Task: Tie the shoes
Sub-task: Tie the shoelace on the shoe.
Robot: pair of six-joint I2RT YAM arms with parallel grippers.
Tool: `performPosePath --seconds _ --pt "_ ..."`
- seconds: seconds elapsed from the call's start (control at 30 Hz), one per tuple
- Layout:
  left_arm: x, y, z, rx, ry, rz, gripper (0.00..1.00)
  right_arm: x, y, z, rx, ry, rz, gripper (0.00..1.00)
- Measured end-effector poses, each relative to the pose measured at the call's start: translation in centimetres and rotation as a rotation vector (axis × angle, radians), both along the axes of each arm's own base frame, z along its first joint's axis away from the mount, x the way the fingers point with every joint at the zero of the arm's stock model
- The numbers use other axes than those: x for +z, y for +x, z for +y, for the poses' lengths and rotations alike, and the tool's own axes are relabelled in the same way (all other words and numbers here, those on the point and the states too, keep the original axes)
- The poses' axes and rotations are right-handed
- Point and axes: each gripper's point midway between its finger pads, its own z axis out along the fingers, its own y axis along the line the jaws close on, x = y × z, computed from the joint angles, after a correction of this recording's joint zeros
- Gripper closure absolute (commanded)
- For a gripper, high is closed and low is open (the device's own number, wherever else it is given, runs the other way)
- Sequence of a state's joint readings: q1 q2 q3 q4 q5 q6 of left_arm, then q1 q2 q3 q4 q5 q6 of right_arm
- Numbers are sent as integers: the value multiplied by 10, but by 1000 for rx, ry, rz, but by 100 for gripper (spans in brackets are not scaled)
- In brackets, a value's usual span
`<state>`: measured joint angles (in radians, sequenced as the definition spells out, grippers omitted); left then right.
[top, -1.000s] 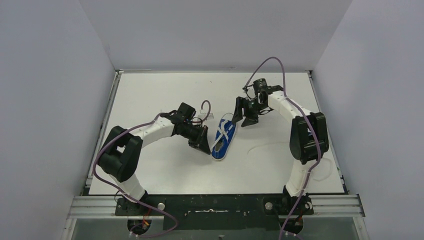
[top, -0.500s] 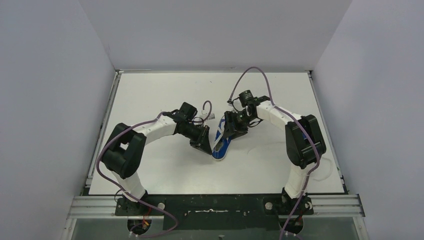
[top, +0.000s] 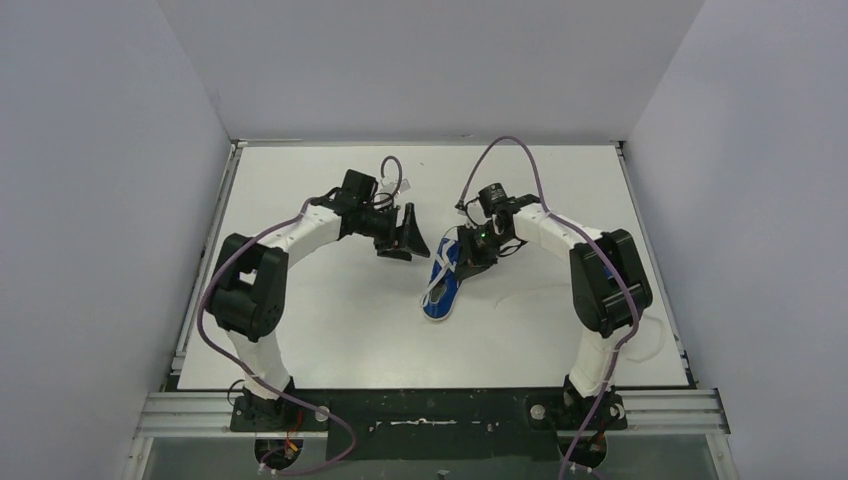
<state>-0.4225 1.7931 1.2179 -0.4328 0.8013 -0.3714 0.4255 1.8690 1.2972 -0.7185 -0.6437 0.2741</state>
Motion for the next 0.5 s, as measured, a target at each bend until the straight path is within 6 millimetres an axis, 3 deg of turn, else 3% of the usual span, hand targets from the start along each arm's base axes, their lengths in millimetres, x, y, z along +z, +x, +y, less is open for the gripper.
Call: performPosePath --seconds 0.1,0.17,0.33,0.5 --pt "-4 38 -21 92 -37 19 39 0 -7 -3 -5 0 6 100" --pt "-15 50 -32 135 -41 60 44 0 -12 -5 -8 1 11 100" --pt "-48 55 -44 194 2 162 57 1 -16 -5 -21 9 14 100" --pt "-53 54 -48 216 13 189 66 0 -14 -3 -32 19 11 100"
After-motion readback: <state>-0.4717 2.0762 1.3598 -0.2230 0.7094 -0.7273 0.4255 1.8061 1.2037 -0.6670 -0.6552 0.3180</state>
